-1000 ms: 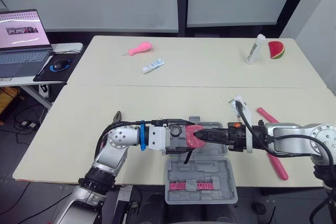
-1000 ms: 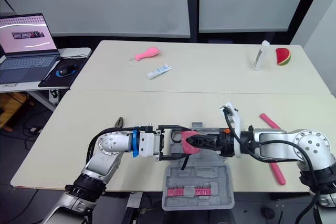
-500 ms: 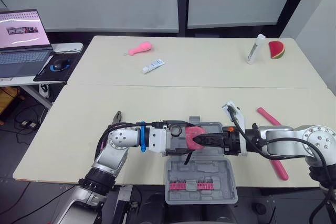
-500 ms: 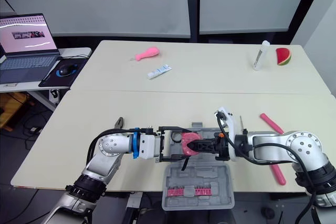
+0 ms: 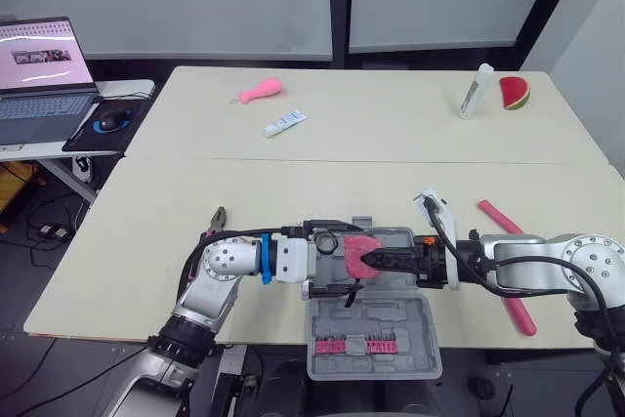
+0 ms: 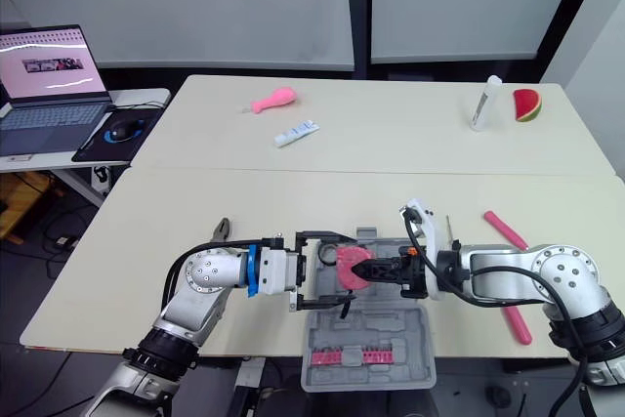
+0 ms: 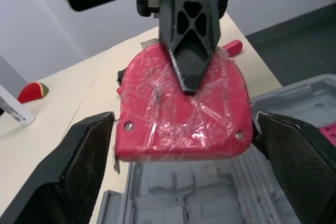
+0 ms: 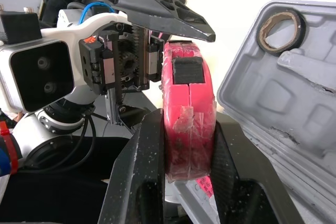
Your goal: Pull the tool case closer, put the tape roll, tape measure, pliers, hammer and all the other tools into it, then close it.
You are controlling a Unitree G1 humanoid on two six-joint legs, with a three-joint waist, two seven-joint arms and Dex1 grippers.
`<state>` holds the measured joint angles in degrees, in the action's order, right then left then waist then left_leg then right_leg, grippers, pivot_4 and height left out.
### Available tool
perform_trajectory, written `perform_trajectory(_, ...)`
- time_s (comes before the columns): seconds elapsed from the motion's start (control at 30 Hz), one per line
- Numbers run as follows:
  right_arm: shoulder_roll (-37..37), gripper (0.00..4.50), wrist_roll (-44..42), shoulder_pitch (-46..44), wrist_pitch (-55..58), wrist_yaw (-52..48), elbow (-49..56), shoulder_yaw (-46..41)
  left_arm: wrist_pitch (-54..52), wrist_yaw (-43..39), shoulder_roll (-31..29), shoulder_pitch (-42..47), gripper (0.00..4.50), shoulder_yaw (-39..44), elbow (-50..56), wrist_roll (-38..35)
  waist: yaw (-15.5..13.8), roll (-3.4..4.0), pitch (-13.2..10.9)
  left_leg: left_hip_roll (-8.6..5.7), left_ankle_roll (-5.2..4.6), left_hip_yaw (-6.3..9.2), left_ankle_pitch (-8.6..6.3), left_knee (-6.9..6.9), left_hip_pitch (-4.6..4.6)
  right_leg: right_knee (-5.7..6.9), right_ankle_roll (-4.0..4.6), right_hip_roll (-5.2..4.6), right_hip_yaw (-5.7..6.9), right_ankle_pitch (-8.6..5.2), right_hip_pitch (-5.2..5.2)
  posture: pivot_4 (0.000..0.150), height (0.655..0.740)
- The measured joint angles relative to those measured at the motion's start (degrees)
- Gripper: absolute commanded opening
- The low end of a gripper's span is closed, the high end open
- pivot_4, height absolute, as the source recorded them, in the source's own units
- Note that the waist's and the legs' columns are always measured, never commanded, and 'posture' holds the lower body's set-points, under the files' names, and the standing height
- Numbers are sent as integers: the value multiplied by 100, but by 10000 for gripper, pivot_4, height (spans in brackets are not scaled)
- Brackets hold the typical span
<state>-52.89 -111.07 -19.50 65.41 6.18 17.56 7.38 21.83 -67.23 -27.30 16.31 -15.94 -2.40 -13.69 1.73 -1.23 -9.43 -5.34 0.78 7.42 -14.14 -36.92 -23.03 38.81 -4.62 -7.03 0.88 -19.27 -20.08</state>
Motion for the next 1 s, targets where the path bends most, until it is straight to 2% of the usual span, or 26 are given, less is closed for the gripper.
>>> perform_trajectory(0.07, -663, 8152, 26, 352, 176, -334, -249, -517, -376, -75, -406, -342, 45000, 252, 294, -313, -4, 1, -1, 0, -8, -2, -5, 2, 0, -6, 0, 0, 0, 0, 1, 1500, 7400)
perform_trajectory(0.2, -1306, 8152, 353, 985, 491, -1154, -603, -1202, -1044, -74, -678, -578, 45000, 524, 1143, -866, -22, 1, -1, 5, -10, 2, -6, 1, 3, -4, 0, 1, 5, -1, 7, 1500, 7400)
perform_trajectory(0.37, -1607, 8152, 1187, 1517, 896, -2070, -960, -1535, -1730, -93, -1024, -940, 45000, 686, 1757, -1256, 3, 7, 1, 6, -11, -6, -7, 2, 9, 1, 0, 4, -3, -1, 6, 1500, 7400)
perform_trajectory(0.67, -1049, 8152, 2956, 1628, 1092, -2811, -1518, -1199, -2507, 34, -1090, -1047, 45000, 698, 2478, -1458, -12, 7, 1, 6, -11, -14, -7, 0, 8, 1, -1, 4, -5, -2, 7, 1500, 7400)
perform_trajectory(1.0, -59, 8152, 3845, 1399, 1478, -2857, -1800, -1132, -2484, -116, -1141, -1444, 45000, 700, 2658, -1421, -24, 9, 0, 5, -11, -14, -7, 1, 10, 0, 0, 4, -9, -2, 6, 1500, 7400)
